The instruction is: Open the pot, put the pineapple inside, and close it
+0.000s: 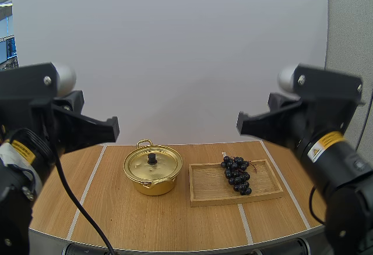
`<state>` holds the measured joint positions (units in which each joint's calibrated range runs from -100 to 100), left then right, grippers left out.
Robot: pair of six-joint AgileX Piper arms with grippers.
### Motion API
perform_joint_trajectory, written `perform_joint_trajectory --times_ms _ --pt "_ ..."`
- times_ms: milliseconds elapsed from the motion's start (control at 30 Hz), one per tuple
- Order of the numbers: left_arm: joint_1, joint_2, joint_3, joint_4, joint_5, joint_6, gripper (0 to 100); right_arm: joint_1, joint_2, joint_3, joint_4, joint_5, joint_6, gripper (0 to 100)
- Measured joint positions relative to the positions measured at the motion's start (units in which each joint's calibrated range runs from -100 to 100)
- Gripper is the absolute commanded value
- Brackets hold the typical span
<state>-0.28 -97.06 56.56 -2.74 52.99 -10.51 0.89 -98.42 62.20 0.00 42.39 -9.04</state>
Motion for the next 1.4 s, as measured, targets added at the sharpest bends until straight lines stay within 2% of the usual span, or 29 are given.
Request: perform_joint_trajectory --times_ms 133,233,533,867,933,967,1000,1100,1167,1267,1400 --pt "0.09 0.0 2.8 0.0 0.0 -0.3 0 0.0 -1.2 7.6 0.0 -5.6 -0.1 0" --pt "1.5 -2.5 7.6 0.0 -4.0 -0.4 0 1.0 -1.2 11.2 0.0 -5.5 -1.2 0" --pt "1.54 -2.6 8.6 0.0 -7.2 -0.4 0 1.3 -1.2 11.4 0.3 -5.5 -1.2 0" --pt "0.7 -2.7 11.9 0.0 -11.0 0.2 0 0.7 -1.2 13.9 0.4 -4.4 -1.2 0" --pt "0.47 -2.7 17.8 0.0 -19.3 2.6 0 0.5 -1.2 16.6 0.4 -6.3 -1.2 0" --pt "0.47 -2.7 24.5 0.0 -27.8 3.4 0 0.3 -1.2 19.7 0.4 -9.3 -1.2 0" --pt "0.47 -2.7 26.4 0.0 -29.8 3.4 0 0.3 -1.2 19.7 0.4 -9.3 -1.2 0" --pt "0.47 -2.7 29.9 0.0 -33.1 3.4 0 0.2 -1.2 30.4 0.4 -18.1 -1.2 0" --pt "0.47 -2.7 35.9 0.0 -38.7 3.4 0 0.2 -1.2 35.7 0.4 -24.1 -1.2 0" --pt "0.47 -2.7 42.4 0.0 -43.5 3.4 0 0.2 -1.2 37.6 0.4 -25.4 -1.2 0" --pt "0.39 -2.7 43.1 0.0 -42.7 2.6 0 0.2 -1.2 37.6 0.4 -25.2 -1.2 0"
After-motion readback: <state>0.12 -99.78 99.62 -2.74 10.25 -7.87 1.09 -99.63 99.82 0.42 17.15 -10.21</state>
